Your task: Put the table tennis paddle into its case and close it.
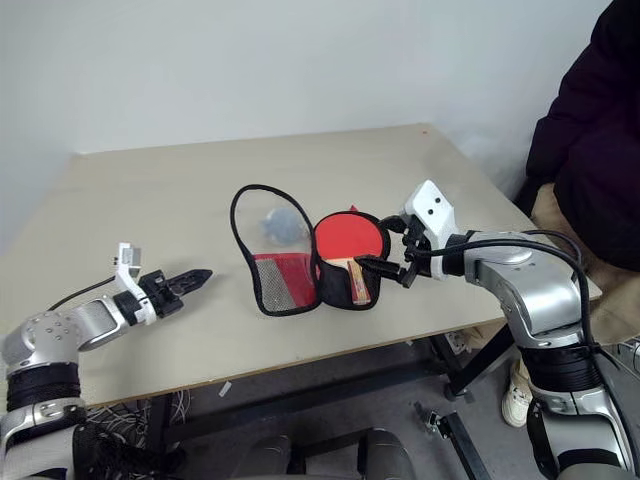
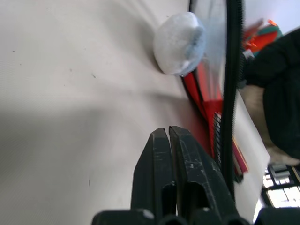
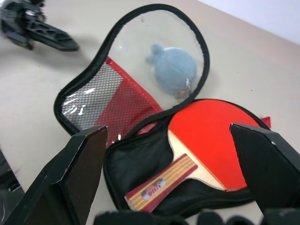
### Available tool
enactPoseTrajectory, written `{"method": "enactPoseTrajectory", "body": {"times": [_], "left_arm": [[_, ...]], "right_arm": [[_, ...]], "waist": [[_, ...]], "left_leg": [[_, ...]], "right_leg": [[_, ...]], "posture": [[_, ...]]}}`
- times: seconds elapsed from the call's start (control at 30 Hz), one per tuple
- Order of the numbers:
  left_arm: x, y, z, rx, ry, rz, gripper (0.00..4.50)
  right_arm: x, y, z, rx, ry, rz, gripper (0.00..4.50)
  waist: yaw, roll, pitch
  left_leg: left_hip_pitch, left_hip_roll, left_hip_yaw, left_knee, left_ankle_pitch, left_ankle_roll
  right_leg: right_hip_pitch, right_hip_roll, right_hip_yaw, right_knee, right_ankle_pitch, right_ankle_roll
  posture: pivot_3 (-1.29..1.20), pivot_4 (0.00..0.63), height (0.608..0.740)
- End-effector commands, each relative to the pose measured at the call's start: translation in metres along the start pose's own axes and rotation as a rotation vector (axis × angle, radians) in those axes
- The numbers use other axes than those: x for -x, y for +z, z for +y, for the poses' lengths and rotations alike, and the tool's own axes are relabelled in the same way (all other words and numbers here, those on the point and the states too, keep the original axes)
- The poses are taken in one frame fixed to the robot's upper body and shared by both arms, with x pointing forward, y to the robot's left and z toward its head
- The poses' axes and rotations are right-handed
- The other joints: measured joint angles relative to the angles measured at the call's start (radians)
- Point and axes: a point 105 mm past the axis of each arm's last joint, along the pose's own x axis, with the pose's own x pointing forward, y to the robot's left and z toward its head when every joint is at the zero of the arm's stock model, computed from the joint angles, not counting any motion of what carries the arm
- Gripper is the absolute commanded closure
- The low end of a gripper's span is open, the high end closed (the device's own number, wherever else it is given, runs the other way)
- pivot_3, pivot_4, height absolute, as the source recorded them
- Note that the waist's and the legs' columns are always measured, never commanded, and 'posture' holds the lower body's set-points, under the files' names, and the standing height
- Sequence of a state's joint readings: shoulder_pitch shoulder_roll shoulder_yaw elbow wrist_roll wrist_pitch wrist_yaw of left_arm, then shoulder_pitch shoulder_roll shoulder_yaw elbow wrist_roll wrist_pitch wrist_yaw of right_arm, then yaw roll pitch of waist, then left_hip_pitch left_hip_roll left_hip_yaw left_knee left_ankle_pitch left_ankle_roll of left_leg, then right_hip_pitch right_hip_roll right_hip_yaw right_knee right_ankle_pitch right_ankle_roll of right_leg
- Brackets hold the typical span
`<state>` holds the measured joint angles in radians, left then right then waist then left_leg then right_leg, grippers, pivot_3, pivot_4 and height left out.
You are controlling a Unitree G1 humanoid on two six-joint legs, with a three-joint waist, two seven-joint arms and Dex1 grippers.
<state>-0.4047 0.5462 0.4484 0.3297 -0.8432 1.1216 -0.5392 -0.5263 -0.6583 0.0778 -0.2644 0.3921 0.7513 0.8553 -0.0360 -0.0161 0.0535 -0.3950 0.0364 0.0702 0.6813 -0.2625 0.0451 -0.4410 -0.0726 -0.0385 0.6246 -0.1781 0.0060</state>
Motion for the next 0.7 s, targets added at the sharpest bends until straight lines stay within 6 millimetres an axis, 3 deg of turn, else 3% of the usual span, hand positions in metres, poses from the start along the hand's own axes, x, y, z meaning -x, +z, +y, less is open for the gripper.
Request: {"method": "enactPoseTrajectory", "body": {"times": [0.03, 0.17, 0.3, 0.7], "left_arm": [[-0.011, 0.012, -0.017, -0.025, -0.03, -0.028, 4.49], [-0.025, 0.009, -0.031, -0.031, -0.049, -0.012, 4.49], [-0.047, -0.005, -0.056, -0.077, -0.095, 0.055, 4.49], [-0.068, -0.012, -0.115, -0.11, -0.264, 0.109, 4.49]], "right_arm": [[0.002, 0.017, 0.005, 0.058, 0.015, -0.045, 0.0], [0.0, 0.02, 0.008, 0.059, 0.023, -0.055, 0.0], [-0.002, 0.028, 0.012, 0.068, 0.035, -0.076, 0.0], [-0.005, 0.034, 0.012, 0.06, 0.019, -0.09, 0.0]], "waist": [[0.002, 0.0, 0.0], [0.002, 0.0, 0.0], [0.006, 0.0, 0.0], [0.013, -0.001, 0.0]], "left_leg": [[0.0, 0.0, 0.0, 0.0, 0.0, 0.0], [0.0, 0.0, 0.0, 0.001, 0.0, 0.0], [0.0, 0.0, 0.0, 0.001, 0.0, 0.0], [0.0, 0.0, 0.0, 0.003, 0.0, 0.0]], "right_leg": [[0.0, 0.0, 0.0, 0.0, 0.0, 0.0], [0.0, 0.0, 0.0, 0.0, 0.001, 0.0], [0.001, 0.0, 0.0, 0.0, 0.001, 0.001], [0.001, 0.001, 0.001, 0.0, 0.003, 0.001]], "posture": [[0.0, 0.0, 0.74], [0.0, 0.0, 0.74], [0.0, 0.0, 0.74], [0.0, 0.0, 0.74]]}}
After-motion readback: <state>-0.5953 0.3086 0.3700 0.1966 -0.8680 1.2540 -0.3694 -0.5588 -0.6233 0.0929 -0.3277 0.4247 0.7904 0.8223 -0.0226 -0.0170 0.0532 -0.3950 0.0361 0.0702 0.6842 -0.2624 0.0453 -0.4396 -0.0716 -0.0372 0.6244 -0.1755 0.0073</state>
